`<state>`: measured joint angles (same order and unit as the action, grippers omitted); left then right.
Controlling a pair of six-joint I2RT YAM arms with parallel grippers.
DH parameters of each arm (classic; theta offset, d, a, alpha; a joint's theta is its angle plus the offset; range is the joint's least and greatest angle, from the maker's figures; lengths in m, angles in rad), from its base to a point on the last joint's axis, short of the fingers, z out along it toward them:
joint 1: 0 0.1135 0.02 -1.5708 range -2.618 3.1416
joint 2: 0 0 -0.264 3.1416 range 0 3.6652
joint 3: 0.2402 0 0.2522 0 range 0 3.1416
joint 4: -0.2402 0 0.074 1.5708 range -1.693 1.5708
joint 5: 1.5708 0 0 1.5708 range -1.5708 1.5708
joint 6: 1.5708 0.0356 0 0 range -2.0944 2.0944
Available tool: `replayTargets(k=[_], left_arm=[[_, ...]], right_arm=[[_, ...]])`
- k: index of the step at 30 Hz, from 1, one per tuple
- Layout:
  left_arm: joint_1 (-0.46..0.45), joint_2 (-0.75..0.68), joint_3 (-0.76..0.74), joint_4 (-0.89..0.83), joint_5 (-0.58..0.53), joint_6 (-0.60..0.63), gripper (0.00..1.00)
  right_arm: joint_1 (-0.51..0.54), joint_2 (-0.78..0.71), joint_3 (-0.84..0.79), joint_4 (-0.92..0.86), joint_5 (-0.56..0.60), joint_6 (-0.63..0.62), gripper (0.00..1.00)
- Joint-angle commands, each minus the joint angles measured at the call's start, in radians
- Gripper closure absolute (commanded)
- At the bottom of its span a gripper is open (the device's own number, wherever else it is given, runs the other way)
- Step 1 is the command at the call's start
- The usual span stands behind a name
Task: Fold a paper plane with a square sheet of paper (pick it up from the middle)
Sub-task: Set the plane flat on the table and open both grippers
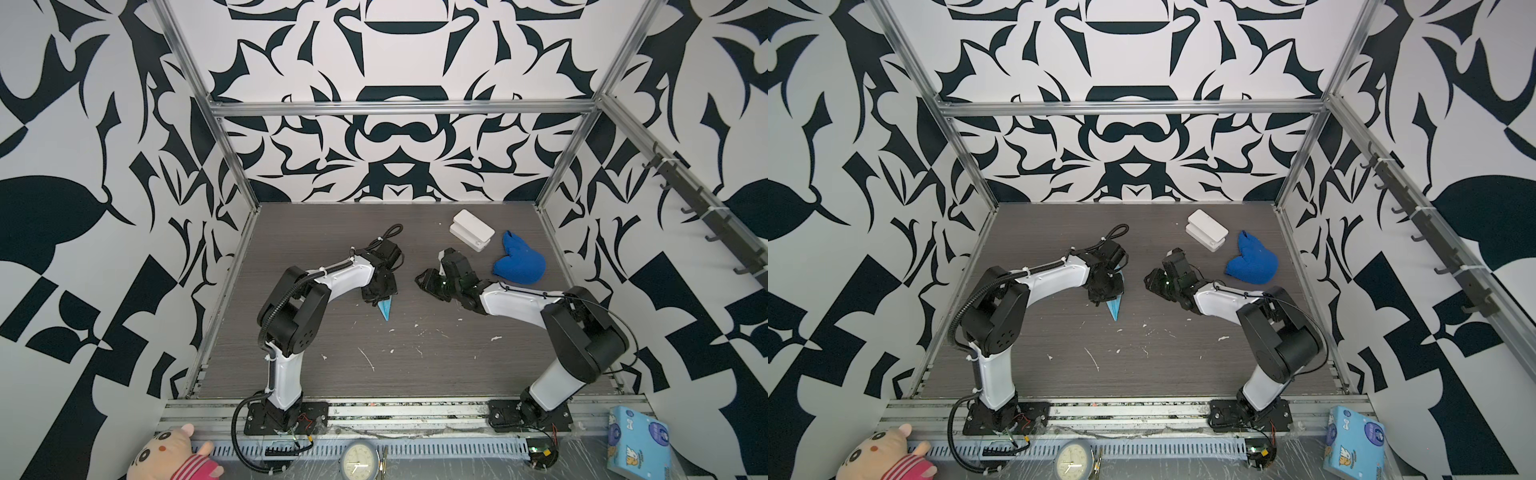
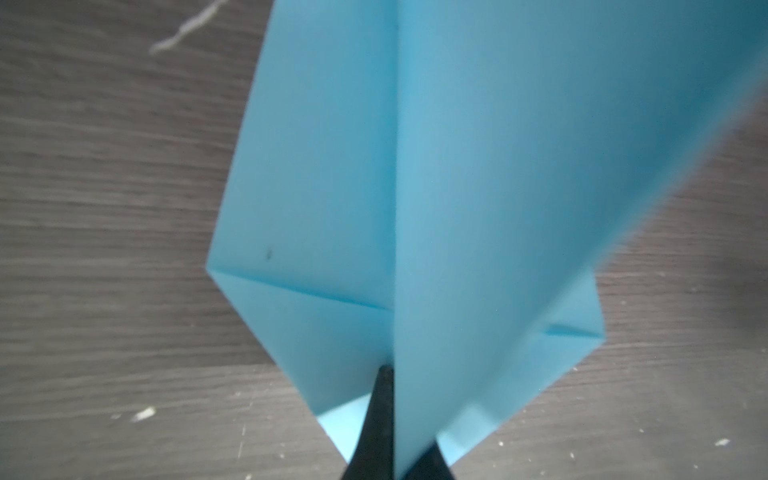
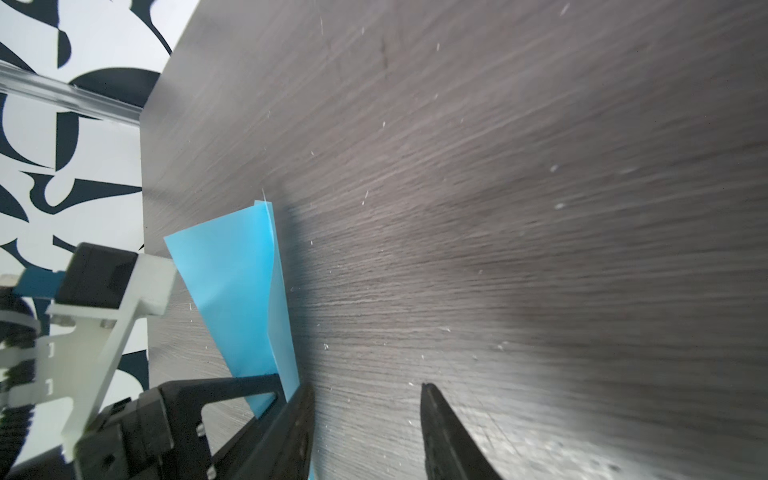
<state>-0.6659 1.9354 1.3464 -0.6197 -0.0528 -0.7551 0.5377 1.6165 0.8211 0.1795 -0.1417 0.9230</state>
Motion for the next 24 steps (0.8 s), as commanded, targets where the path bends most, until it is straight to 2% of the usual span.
replayTargets(k=[1,10,16,24], left_arm=[[0.01,0.009,0.081,-0.078,-0.059,0.079,0.96],[0.088,0.22,0.4,-0.19,-0.117,0.285,0.96],[0.154,0.358,0.599,-0.256,-0.057,0.308,0.93],[0.161,0.426,0.659,-0.296,-0.052,0.323,0.92]], right_arm=[[-0.015,-0.076,-0.008,-0.058,0.099,-0.072,0.55],[-0.045,-0.138,-0.031,-0.109,0.142,-0.113,0.56],[-0.05,-0.14,-0.057,-0.086,0.124,-0.101,0.57],[-0.063,-0.15,-0.1,-0.045,0.098,-0.098,0.57]])
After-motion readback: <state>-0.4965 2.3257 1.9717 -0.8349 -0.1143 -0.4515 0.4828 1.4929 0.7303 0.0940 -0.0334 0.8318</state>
